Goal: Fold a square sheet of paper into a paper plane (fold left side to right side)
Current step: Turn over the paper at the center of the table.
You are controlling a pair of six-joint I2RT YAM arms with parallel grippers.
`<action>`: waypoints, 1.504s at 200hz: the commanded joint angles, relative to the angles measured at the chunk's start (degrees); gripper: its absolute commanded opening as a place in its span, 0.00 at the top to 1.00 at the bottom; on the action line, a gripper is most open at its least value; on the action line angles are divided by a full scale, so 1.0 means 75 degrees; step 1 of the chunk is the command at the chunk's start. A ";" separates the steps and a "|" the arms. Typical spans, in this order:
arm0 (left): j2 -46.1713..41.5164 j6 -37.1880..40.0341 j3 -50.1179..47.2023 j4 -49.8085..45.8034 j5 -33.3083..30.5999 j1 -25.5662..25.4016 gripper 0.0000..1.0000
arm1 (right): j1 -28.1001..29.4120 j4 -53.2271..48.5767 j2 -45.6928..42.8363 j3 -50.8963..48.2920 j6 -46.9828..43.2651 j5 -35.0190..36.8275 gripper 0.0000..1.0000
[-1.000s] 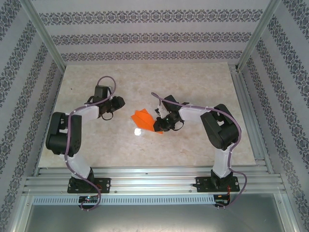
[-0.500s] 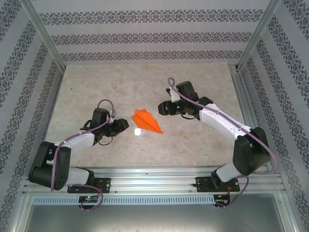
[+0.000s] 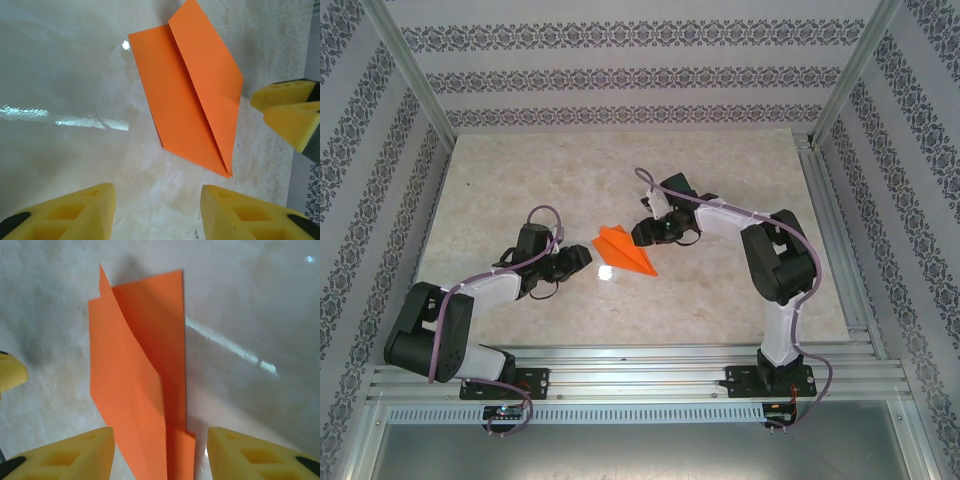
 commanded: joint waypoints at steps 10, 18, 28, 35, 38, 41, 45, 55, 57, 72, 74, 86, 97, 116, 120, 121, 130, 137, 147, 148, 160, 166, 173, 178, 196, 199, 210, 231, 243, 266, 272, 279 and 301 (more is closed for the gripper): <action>0.0009 0.0078 0.0216 0.0174 0.0037 -0.0078 0.51 | 0.0088 0.0002 0.0603 0.0714 -0.0314 -0.0707 0.55; 0.0014 0.0095 0.0232 0.0172 0.0033 -0.0077 0.51 | 0.0146 -0.0081 0.0707 0.0800 -0.0350 -0.0726 0.56; 0.0010 0.0102 0.0233 0.0149 0.0032 -0.0077 0.51 | 0.0187 -0.0134 0.0795 0.0854 -0.0363 -0.0659 0.56; 0.0000 0.0107 0.0243 0.0143 0.0030 -0.0077 0.51 | 0.0204 -0.0149 0.0855 0.0867 -0.0343 -0.0652 0.56; -0.0004 0.0112 0.0253 0.0127 0.0030 -0.0073 0.51 | 0.0206 -0.0155 0.0886 0.0878 -0.0329 -0.0638 0.56; -0.0002 0.0117 0.0252 0.0112 0.0030 -0.0079 0.51 | 0.0206 -0.0160 0.0911 0.0885 -0.0324 -0.0633 0.56; 0.0005 0.0131 0.0262 0.0087 0.0030 -0.0080 0.51 | 0.0212 -0.0172 0.0939 0.0890 -0.0314 -0.0620 0.56; -0.0021 0.0160 0.0294 0.0049 0.0021 -0.0073 0.51 | 0.0223 -0.0161 0.0978 0.0881 -0.0297 -0.0580 0.56; -0.0019 0.0169 0.0294 0.0040 0.0019 -0.0079 0.51 | 0.0228 -0.0152 0.0981 0.0874 -0.0290 -0.0563 0.56; -0.0041 0.0201 0.0314 -0.0009 0.0019 -0.0071 0.51 | 0.0241 -0.0116 0.0979 0.0850 -0.0289 -0.0581 0.57; -0.0044 0.0203 0.0328 -0.0009 0.0018 -0.0076 0.51 | 0.0244 -0.0115 0.0981 0.0854 -0.0291 -0.0595 0.58; -0.0041 0.0215 0.0326 -0.0021 0.0020 -0.0077 0.51 | 0.0262 -0.0155 0.0984 0.0878 -0.0295 -0.0672 0.64; -0.0029 0.0201 0.0328 0.0035 0.0069 -0.0069 0.51 | 0.0252 -0.0167 0.0943 0.0867 -0.0281 -0.0785 0.73; -0.0007 0.0171 0.0358 0.0174 0.0234 -0.0087 0.51 | 0.0223 -0.0233 0.0671 0.0795 -0.0267 -0.0897 0.91; -0.0001 0.0164 0.0368 0.0194 0.0271 -0.0092 0.51 | 0.0212 -0.0236 0.0567 0.0750 -0.0252 -0.0900 0.94; 0.0002 0.0162 0.0380 0.0198 0.0285 -0.0092 0.51 | 0.0209 -0.0228 0.0540 0.0744 -0.0246 -0.0906 0.94; -0.0006 0.0106 0.0405 0.0327 0.0399 -0.0100 0.50 | 0.0183 -0.0135 0.0222 0.0574 -0.0150 -0.0938 0.97; -0.0006 0.0032 0.0429 0.0497 0.0520 -0.0125 0.49 | 0.0171 -0.0050 -0.0058 0.0422 -0.0076 -0.0958 0.99; -0.0047 -0.0140 0.0452 0.0801 0.0698 -0.0133 0.48 | 0.0135 0.0093 -0.0566 0.0183 0.0082 -0.0959 1.00; -0.0050 -0.0165 0.0457 0.0841 0.0716 -0.0130 0.49 | 0.0135 0.0101 -0.0612 0.0144 0.0091 -0.0959 1.00; -0.0098 -0.0440 0.0488 0.1294 0.0885 -0.0159 0.48 | 0.0086 0.0326 -0.1226 -0.0207 0.0302 -0.1023 1.00; -0.0144 -0.0579 0.0517 0.1527 0.0962 -0.0156 0.47 | 0.0071 0.0439 -0.1492 -0.0383 0.0431 -0.1059 1.00; -0.0188 -0.0727 0.0566 0.1720 0.1034 -0.0168 0.47 | 0.0043 0.0572 -0.1875 -0.0566 0.0553 -0.1120 1.00; -0.0229 -0.0837 0.0609 0.1876 0.1070 -0.0177 0.47 | 0.0025 0.0667 -0.2106 -0.0707 0.0654 -0.1141 1.00; -0.0331 -0.1240 0.0824 0.2418 0.1195 -0.0274 0.47 | -0.0029 0.0800 -0.2745 -0.1059 0.0908 -0.1117 1.00; -0.0353 -0.1296 0.0853 0.2515 0.1210 -0.0296 0.46 | -0.0039 0.0804 -0.2852 -0.1096 0.0966 -0.1102 1.00; -0.0423 -0.1492 0.0990 0.2862 0.1225 -0.0413 0.46 | -0.0042 0.0788 -0.3088 -0.1181 0.1019 -0.1075 1.00; -0.0623 -0.1711 0.1225 0.3268 0.1196 -0.0623 0.45 | -0.0053 0.0621 -0.3251 -0.1162 0.1072 -0.0949 1.00; -0.0746 -0.1714 0.1357 0.3283 0.1168 -0.0731 0.44 | -0.0060 0.0658 -0.3321 -0.1170 0.1141 -0.0889 1.00; -0.0921 -0.1657 0.1534 0.3009 0.1006 -0.0899 0.41 | -0.0020 0.0910 -0.3419 -0.1218 0.1402 -0.1106 1.00; -0.0929 -0.1638 0.1556 0.2931 0.0943 -0.0929 0.40 | 0.0003 0.0906 -0.3451 -0.1207 0.1422 -0.1116 1.00; -0.0906 -0.1622 0.1578 0.2862 0.0891 -0.0971 0.40 | 0.0024 0.0905 -0.3479 -0.1217 0.1441 -0.1112 1.00; -0.0778 -0.1575 0.1587 0.2694 0.0735 -0.1018 0.40 | 0.0065 0.0993 -0.3630 -0.1285 0.1526 -0.1137 1.00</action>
